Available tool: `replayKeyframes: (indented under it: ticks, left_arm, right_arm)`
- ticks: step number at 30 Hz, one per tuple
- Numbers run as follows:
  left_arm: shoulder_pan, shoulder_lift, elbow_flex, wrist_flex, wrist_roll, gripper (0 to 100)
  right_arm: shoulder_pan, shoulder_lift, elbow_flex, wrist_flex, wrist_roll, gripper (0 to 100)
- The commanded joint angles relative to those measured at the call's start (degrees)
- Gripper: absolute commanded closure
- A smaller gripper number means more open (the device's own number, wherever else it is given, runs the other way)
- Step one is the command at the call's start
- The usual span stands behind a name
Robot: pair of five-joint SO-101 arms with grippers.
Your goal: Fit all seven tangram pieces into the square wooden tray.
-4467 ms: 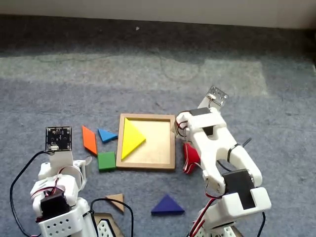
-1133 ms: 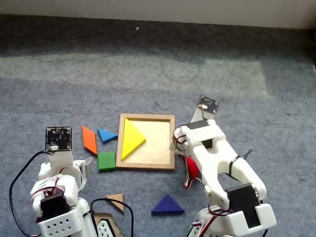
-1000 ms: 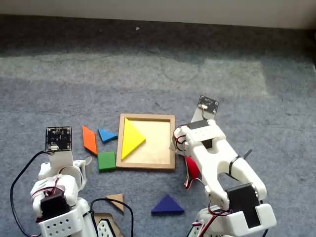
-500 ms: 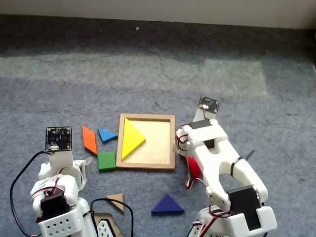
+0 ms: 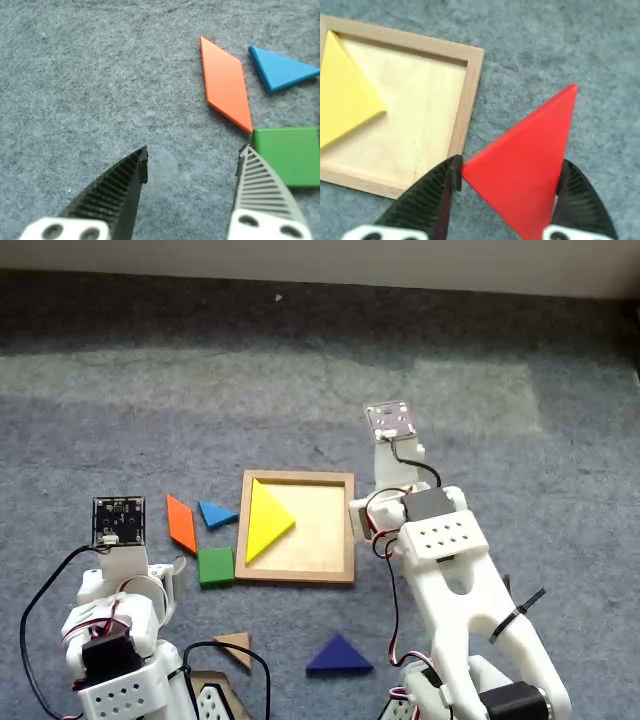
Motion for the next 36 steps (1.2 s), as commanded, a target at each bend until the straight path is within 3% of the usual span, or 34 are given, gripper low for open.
replayKeyframes:
  ticks: [1, 12, 20, 29, 36]
  left_arm:
    - [-0.66, -0.13, -0.48, -0.88, -0.44, 71]
    - [-0.66, -0.13, -0.48, -0.88, -0.44, 71]
    - [-0.66, -0.13, -0.48, -0.88, -0.44, 71]
    - [-0.66, -0.13, -0.48, -0.88, -0.44, 71]
    - [-0.66, -0.13, -0.48, -0.88, -0.44, 71]
  right_arm:
    - [-3.91, 2.86, -4.26, -0.04, 5.45, 78.5]
    - [-13.32, 23.34, -20.09, 0.13, 26.55, 78.5]
    - [-13.85, 34.95, -31.34, 0.4, 43.52, 78.5]
    - [-13.93, 40.13, -34.95, 0.57, 48.62, 77.2]
    - [-17.27, 40.13, -35.74, 5.85, 48.26, 61.3]
